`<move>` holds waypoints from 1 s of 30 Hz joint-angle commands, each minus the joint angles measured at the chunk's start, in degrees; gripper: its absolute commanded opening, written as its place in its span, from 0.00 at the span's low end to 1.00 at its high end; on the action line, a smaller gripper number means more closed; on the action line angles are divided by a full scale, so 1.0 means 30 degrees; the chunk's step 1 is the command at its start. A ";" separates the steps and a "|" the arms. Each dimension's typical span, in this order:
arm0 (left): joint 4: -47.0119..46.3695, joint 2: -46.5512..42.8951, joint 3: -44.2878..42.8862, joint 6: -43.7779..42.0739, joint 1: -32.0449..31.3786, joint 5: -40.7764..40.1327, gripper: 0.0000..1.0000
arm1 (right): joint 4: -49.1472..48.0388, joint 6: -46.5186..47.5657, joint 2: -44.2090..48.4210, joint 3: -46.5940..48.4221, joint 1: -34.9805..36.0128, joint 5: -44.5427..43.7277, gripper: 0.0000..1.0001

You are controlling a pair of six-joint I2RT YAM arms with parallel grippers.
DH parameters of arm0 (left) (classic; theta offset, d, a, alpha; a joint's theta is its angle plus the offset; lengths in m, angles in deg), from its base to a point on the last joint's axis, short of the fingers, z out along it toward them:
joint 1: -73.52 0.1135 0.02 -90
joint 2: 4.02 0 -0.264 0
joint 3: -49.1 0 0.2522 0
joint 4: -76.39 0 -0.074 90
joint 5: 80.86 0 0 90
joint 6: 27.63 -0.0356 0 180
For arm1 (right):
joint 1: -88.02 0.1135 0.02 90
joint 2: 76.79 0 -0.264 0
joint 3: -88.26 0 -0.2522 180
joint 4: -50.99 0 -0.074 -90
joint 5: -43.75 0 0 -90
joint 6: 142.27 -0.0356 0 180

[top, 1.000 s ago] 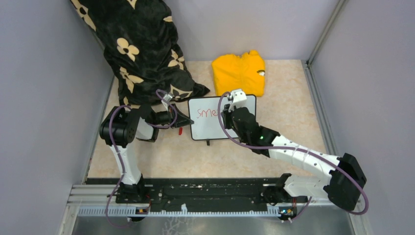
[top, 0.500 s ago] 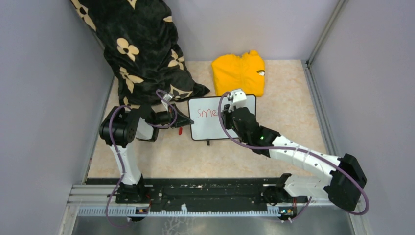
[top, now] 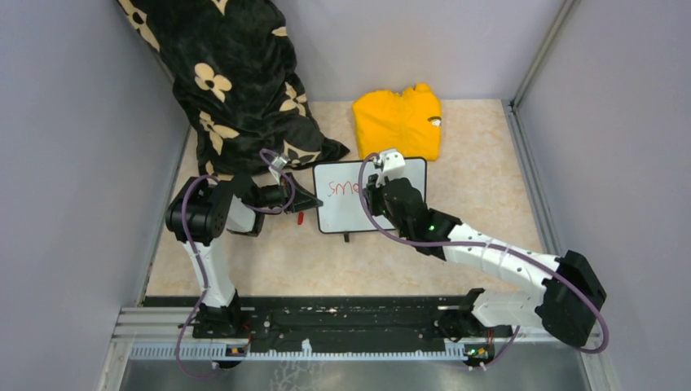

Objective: Write a sentence on the whiteboard

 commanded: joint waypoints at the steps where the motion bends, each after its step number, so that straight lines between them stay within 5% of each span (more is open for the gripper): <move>1: -0.3654 -0.0233 -0.0070 -0.0179 -0.0175 0.0342 0.00 | -0.1282 -0.0439 -0.0348 0.1169 -0.0112 -0.0393 0.00; 30: -0.3559 -0.0263 -0.0106 -0.0183 -0.0175 0.0334 0.00 | -0.0326 -0.0692 -0.0604 0.0410 -0.0097 -0.1475 0.00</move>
